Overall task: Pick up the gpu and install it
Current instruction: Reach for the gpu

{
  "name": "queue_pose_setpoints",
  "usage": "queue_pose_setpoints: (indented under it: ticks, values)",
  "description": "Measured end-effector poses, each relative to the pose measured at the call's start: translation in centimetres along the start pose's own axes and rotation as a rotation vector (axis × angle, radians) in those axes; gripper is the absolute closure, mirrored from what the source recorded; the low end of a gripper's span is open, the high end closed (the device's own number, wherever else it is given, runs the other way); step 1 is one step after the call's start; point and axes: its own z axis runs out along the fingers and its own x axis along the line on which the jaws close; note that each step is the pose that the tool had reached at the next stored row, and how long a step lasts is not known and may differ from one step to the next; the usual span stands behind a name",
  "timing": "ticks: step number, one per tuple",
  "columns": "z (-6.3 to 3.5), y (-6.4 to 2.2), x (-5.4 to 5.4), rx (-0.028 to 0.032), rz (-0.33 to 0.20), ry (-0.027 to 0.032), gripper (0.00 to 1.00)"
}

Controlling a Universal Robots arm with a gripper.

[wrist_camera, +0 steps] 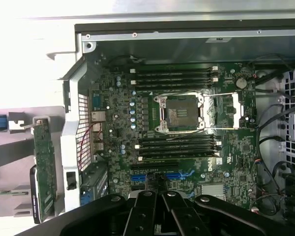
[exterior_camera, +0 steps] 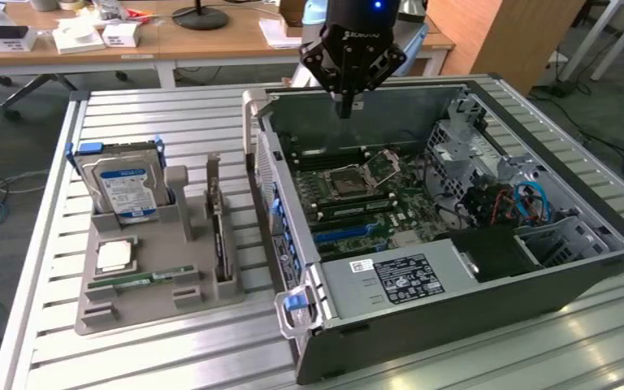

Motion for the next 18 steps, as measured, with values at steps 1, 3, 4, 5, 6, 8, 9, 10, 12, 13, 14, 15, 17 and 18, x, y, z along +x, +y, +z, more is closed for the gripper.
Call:
queue_pose_setpoints:
  ticks: [1, 3, 4, 5, 6, 8, 9, 10, 12, 13, 14, 15, 17, 18]
  values:
    - [-0.01, -0.01, 0.1, 0.0002, 0.000, 0.0001, 0.89]
    - [-0.02, -0.02, 0.3, 0.0003, 0.000, 0.0002, 0.89]
    - [-0.02, -0.03, 0.4, 0.0003, 0.000, 0.0001, 0.89]
    - [-0.03, -0.04, 0.6, 0.0003, 0.000, 0.0002, 0.89]
    - [-0.03, -0.05, 0.7, 0.0003, 0.000, 0.0002, 0.89]
    - [-0.04, -0.07, 0.9, 0.0003, 0.000, 0.0002, 0.89]
    - [-0.04, -0.08, 1.1, 0.0003, 0.000, 0.0002, 0.89]
    - [-0.05, -0.09, 1.2, 0.0003, 0.000, 0.0002, 0.89]
    - [-0.05, -0.12, 1.5, 0.0002, 0.000, 0.0001, 0.89]
    - [-0.06, -0.13, 1.7, 0.0003, 0.000, 0.0002, 0.89]
    - [-0.06, -0.14, 1.8, 0.0003, 0.000, 0.0002, 0.89]
    - [-0.07, -0.15, 2.0, 0.0003, 0.000, 0.0002, 0.89]
    - [-0.07, -0.17, 2.3, 0.0003, 0.000, 0.0002, 0.89]
    - [-0.08, -0.19, 2.5, 0.0003, 0.000, 0.0002, 0.89]
